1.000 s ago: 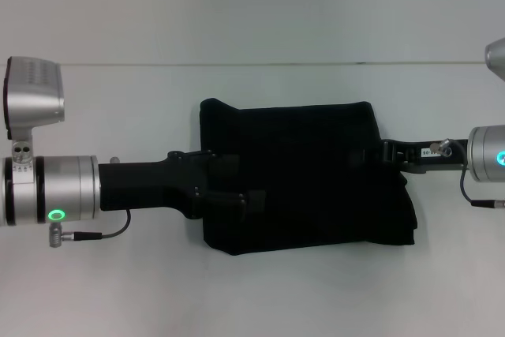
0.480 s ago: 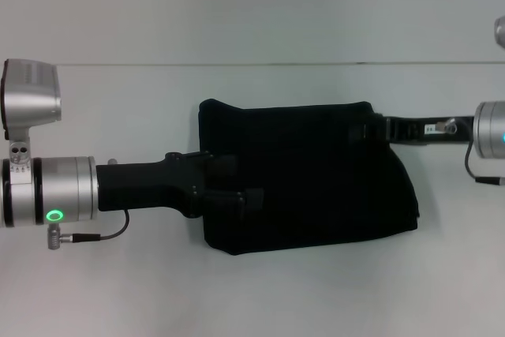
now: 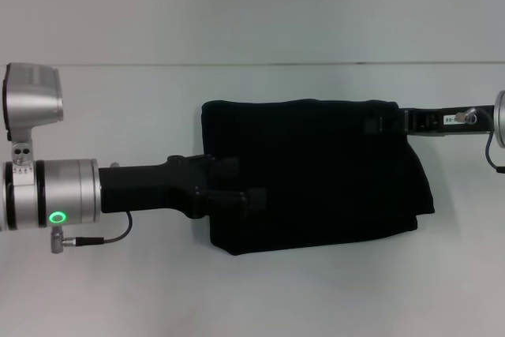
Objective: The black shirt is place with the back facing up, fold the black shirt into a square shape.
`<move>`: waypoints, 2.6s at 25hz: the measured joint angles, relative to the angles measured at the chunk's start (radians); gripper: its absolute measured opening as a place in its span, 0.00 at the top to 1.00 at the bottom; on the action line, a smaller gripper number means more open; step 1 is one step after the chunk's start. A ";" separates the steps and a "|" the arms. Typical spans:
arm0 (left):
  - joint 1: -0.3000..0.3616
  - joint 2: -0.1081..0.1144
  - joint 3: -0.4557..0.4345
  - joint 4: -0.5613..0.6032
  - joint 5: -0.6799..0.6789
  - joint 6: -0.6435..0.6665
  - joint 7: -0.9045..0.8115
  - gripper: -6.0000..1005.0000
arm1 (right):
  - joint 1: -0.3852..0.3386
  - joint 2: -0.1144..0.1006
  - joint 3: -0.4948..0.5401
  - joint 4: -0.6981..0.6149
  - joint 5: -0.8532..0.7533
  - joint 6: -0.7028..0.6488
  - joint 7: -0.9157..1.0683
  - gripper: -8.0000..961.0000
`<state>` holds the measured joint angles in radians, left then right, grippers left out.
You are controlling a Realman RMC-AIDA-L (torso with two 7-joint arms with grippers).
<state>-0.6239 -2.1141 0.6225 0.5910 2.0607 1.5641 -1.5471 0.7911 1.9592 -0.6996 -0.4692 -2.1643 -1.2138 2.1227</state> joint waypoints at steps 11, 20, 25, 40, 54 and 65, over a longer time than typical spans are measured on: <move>-0.018 -0.006 0.005 -0.012 0.000 -0.084 -0.075 0.06 | -0.016 0.011 -0.035 0.035 -0.040 0.079 -0.025 0.90; -0.113 -0.006 0.002 -0.028 -0.009 -0.409 -0.398 0.05 | -0.124 0.008 0.055 -0.089 -0.032 0.058 -0.048 0.65; -0.158 0.004 0.005 -0.081 -0.003 -0.532 -0.511 0.05 | -0.149 -0.020 0.136 -0.127 -0.030 -0.041 -0.049 0.39; -0.176 0.000 0.006 -0.132 -0.004 -0.648 -0.564 0.05 | -0.058 0.019 0.081 -0.066 -0.026 0.034 -0.106 0.10; -0.162 0.001 0.006 -0.124 0.000 -0.645 -0.548 0.06 | 0.022 0.062 -0.174 0.051 -0.029 0.417 -0.124 0.54; -0.165 0.006 0.001 -0.120 -0.001 -0.654 -0.534 0.05 | 0.003 0.075 -0.177 -0.046 0.028 0.393 -0.141 0.91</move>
<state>-0.7890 -2.1080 0.6230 0.4712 2.0600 0.9097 -2.0813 0.7940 2.0345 -0.8768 -0.5152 -2.1365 -0.8207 1.9816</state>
